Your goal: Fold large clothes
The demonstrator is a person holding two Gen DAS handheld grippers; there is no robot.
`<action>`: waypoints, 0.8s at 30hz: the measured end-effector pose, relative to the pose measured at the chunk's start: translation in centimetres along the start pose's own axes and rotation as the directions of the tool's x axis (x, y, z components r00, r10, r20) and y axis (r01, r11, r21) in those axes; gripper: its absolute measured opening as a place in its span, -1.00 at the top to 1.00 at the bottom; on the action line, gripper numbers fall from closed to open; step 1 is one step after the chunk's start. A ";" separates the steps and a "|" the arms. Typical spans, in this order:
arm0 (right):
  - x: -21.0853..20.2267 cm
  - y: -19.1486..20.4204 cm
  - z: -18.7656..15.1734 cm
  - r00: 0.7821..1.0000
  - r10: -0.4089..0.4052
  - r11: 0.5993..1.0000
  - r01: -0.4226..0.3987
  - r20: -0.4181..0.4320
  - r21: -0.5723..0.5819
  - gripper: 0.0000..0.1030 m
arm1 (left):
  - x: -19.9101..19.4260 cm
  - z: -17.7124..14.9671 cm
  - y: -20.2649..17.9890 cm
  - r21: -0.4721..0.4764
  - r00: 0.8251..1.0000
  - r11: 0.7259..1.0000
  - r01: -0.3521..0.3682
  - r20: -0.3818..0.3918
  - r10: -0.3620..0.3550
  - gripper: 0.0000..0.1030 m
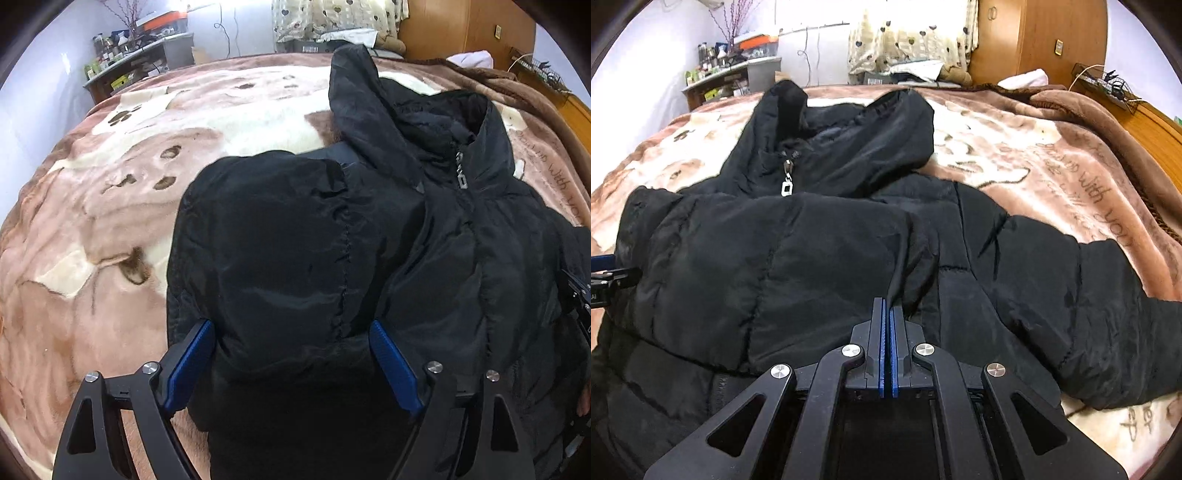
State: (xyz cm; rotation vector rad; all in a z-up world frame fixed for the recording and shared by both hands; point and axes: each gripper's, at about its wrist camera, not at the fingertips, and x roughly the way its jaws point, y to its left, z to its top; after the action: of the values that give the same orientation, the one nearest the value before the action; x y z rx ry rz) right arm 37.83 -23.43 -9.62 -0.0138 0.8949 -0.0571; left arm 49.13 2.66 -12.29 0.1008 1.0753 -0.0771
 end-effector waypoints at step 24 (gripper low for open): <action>-5.7 -7.0 -1.5 1.000 -0.018 0.988 0.016 0.012 0.154 0.64 | -5.5 -0.2 1.0 -0.116 1.000 0.993 0.006 0.012 -0.005 -0.92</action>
State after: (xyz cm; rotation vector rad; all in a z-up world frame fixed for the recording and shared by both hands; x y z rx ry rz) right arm 32.77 -30.10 -5.86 0.1220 0.8746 -0.1414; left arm 46.41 3.73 -7.47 -0.0070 1.0664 -0.0202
